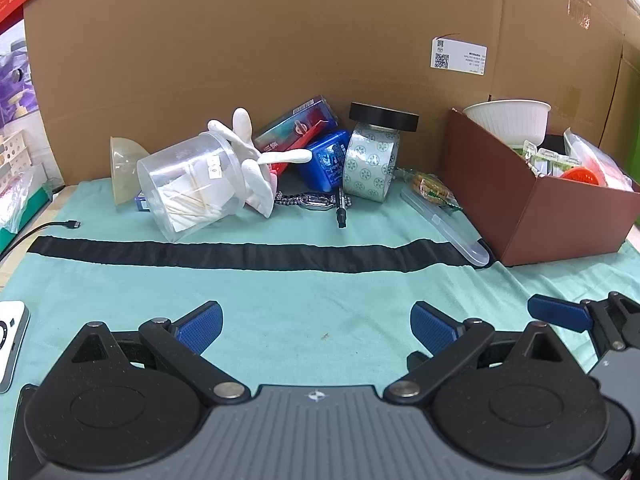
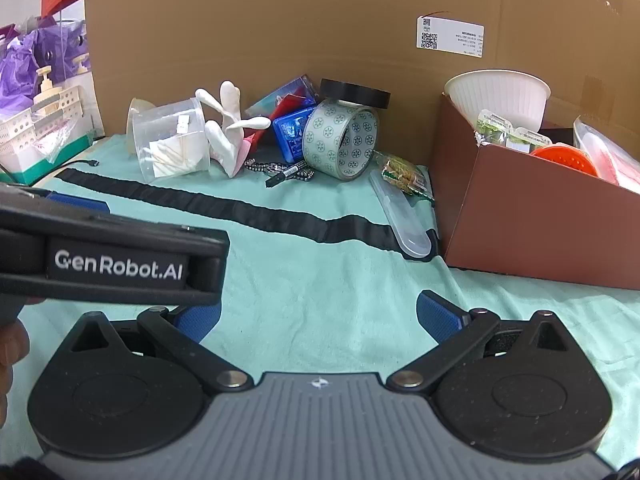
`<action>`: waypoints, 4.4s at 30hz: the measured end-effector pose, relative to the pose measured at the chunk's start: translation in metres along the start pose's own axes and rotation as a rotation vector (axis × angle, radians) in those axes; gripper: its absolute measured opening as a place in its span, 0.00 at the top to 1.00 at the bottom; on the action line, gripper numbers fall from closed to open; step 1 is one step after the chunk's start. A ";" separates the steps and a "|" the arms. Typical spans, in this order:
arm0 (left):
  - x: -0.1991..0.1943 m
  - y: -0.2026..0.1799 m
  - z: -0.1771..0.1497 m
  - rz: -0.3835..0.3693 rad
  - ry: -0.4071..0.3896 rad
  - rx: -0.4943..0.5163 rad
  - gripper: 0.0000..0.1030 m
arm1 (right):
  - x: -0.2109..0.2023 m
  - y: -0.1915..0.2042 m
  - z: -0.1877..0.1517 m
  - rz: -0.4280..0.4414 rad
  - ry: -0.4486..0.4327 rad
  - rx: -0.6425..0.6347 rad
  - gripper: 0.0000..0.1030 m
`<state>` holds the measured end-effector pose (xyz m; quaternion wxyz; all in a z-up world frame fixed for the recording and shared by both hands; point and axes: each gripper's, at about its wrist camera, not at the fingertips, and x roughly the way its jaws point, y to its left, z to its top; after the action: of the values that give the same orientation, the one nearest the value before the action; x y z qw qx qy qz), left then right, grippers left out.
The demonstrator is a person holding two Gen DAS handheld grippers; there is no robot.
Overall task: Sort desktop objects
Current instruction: 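Reach the right tool to the clear plastic tube and close on it, then grasp the black marker with the left tool while the right tool lifts the clear tube, then carry the marker and clear tube with both tools over the brown box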
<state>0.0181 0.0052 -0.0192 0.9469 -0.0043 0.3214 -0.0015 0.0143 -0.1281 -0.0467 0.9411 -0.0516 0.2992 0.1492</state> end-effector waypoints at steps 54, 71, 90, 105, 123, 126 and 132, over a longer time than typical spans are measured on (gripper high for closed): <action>0.106 0.022 0.062 -0.158 0.056 -0.050 0.14 | 0.095 -0.029 0.038 0.030 0.023 0.064 0.37; 0.110 0.011 0.052 -0.219 0.120 -0.054 0.94 | 0.062 -0.030 0.011 0.020 0.022 0.031 0.75; 0.039 0.008 -0.006 -0.207 0.159 0.043 0.74 | -0.010 -0.031 -0.023 0.097 0.082 -0.050 0.71; 0.054 -0.001 0.004 -0.227 0.139 0.062 0.89 | 0.025 -0.021 -0.005 0.089 0.066 -0.078 0.70; -0.007 -0.015 0.029 -0.346 0.003 0.026 0.93 | -0.036 -0.041 0.005 0.095 -0.110 0.001 0.75; -0.016 -0.028 0.045 -0.395 -0.040 0.043 0.93 | -0.051 -0.054 0.014 0.076 -0.166 0.026 0.75; -0.023 -0.061 0.081 -0.494 -0.112 0.059 0.93 | -0.070 -0.088 0.037 -0.002 -0.270 0.074 0.75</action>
<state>0.0493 -0.0555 0.0594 0.9339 -0.0551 0.2577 -0.2419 0.0081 -0.2226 0.0250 0.9741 0.0032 0.1750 0.1428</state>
